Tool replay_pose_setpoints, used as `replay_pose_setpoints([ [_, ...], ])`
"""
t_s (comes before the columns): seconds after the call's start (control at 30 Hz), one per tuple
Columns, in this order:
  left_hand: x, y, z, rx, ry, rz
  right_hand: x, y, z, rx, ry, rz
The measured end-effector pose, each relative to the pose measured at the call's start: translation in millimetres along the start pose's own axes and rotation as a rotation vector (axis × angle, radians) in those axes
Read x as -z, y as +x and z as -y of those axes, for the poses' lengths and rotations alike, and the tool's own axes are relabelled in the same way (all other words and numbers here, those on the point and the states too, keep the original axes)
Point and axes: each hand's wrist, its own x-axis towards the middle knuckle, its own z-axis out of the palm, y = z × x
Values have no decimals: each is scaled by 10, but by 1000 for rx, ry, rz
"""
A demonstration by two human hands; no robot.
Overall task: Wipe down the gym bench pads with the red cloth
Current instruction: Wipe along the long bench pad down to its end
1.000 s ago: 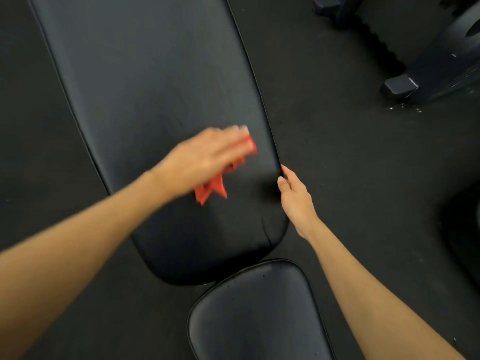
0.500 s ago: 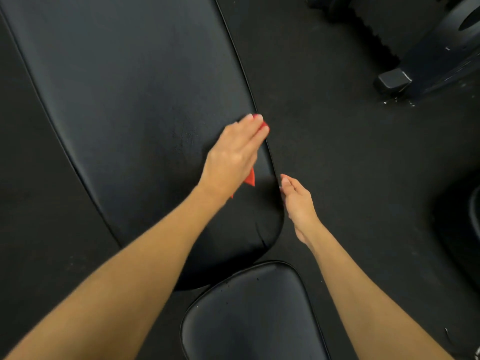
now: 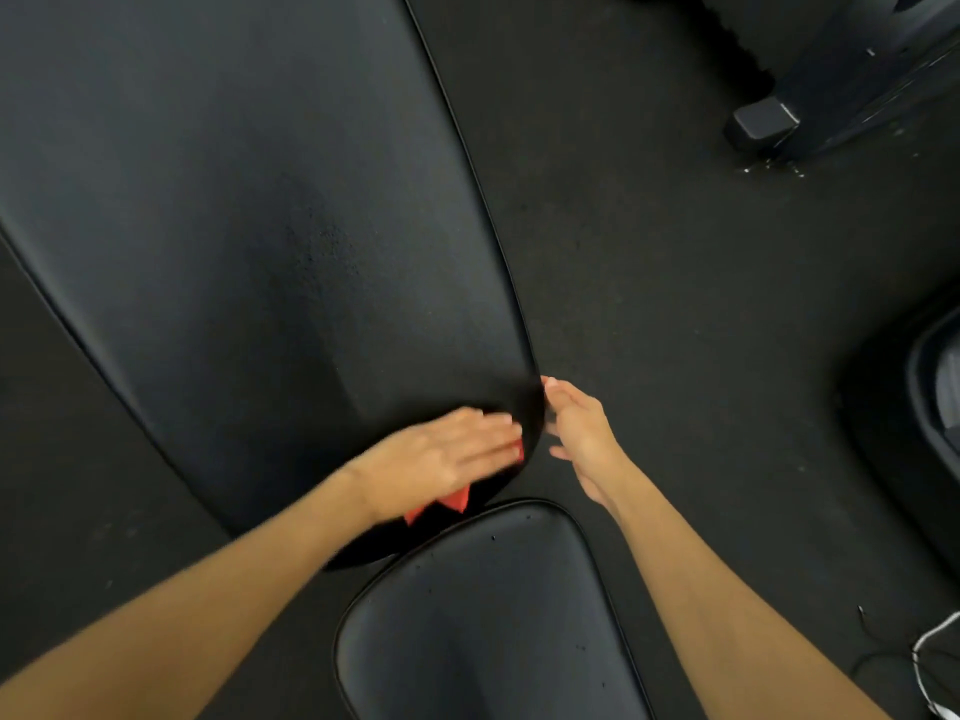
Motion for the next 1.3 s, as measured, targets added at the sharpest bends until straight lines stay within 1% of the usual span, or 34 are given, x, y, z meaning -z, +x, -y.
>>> replay_pose_setpoints([
  [0.1,365,319,388,119,46,-134,-4,22,10,-13,53,12],
  [0.17,546,609,599,246,77,-242,-15,18,-11,-29,112,11],
  [0.23,600,842,674,414,87,-329,-24,3,-35,-53,168,9],
  [0.3,502,945,589,529,73,-338,-29,-3,-63,-87,236,6],
  [0.33,409,956,512,527,84,-331,-24,-1,-74,-103,262,5],
  [0.47,-32,863,198,361,132,-274,16,-9,-119,-144,299,10],
  [0.5,-134,817,116,319,136,-230,29,-13,-133,-149,306,0],
  [0.6,-391,565,-161,160,155,-29,67,-13,-173,-155,329,-41],
  [0.63,-435,453,-229,102,127,5,86,-12,-186,-155,330,-53],
  [0.7,-465,251,-267,15,33,31,128,-17,-201,-149,307,-56],
  [0.77,-427,140,-227,-65,9,62,171,-26,-202,-138,276,-51],
  [0.87,-295,146,-100,-221,103,169,199,-54,-176,-126,261,-57],
  [0.9,-232,197,-61,-238,101,154,206,-58,-164,-122,258,-63],
  [0.97,-95,347,64,-186,48,41,208,-58,-121,-112,256,-75],
  [1.03,67,549,241,-87,22,-77,209,-49,-77,-86,254,-87],
  [1.13,277,792,482,98,57,-209,209,-42,2,-39,245,-113],
  [1.23,276,864,419,349,45,-266,199,-51,77,-7,255,-171],
  [1.27,217,826,312,390,11,-266,180,-63,109,0,262,-191],
  [1.3,113,750,168,378,-14,-253,162,-79,133,9,266,-208],
])
